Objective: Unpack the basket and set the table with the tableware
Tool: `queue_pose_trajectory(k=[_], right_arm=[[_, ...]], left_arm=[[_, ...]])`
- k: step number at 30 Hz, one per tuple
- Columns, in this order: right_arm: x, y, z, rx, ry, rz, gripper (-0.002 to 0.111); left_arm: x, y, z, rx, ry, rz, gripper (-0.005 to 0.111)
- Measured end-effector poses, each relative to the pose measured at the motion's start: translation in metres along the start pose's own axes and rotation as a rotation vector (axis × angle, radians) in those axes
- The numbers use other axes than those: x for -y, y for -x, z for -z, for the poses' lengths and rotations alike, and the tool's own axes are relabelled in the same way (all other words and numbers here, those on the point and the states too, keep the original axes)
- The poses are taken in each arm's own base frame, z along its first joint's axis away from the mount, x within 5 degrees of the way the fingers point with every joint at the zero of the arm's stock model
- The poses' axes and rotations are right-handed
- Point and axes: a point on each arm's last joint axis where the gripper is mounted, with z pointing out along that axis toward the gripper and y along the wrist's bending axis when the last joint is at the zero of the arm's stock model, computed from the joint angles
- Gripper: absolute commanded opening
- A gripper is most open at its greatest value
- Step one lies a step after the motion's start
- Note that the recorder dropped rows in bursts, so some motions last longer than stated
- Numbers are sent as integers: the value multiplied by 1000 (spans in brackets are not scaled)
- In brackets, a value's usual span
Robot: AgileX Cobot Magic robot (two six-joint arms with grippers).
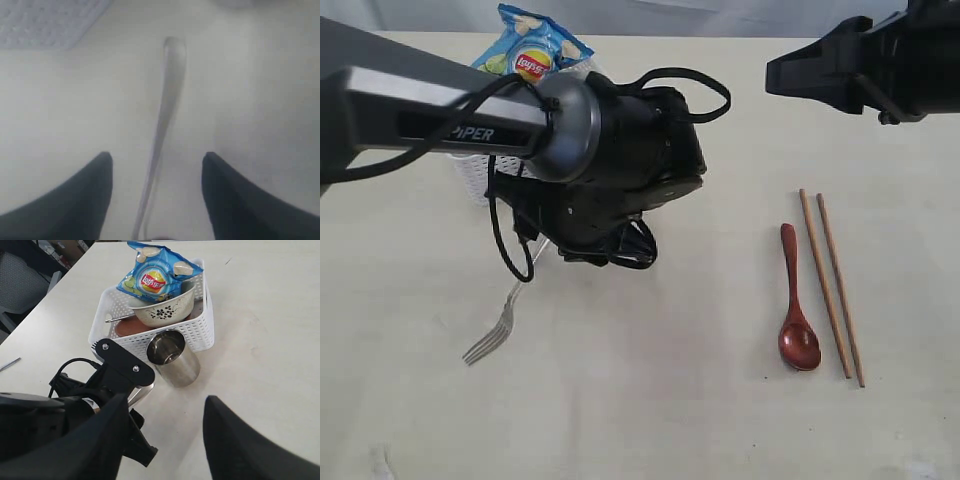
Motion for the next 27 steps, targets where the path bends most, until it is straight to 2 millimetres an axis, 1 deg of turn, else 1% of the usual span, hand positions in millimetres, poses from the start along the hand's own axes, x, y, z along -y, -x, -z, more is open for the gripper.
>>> queue_pose_trajectory(k=[6, 9, 11, 14, 17, 18, 19, 21, 24, 27], right_arm=[[0, 0, 0, 0, 0, 0, 45], [0, 0, 0, 0, 0, 0, 45], [0, 0, 0, 3, -4, 0, 45], [1, 0, 0, 4, -9, 1, 45], [1, 0, 0, 0, -11, 6, 45], [1, 0, 0, -2, -15, 10, 45], [1, 0, 0, -3, -16, 12, 45], [2, -1, 0, -9, -21, 12, 45], [2, -1, 0, -12, -27, 13, 45], [2, -1, 0, -13, -27, 14, 45]], left_arm=[[-3, 1, 5, 13, -4, -25, 52], [-9, 3, 15, 33, -24, -55, 50], [-14, 4, 24, 51, -39, -80, 46], [-17, 0, 41, 88, -66, -136, 33], [-19, -9, 62, 143, -92, -202, 14], [-22, -13, 69, 164, -97, -219, 5], [-25, -18, 75, 183, -98, -235, 0], [-35, -26, 82, 214, -92, -255, 0], [-59, -37, 87, 242, -76, -257, 0], [-86, -46, 85, 258, -83, -255, 0]])
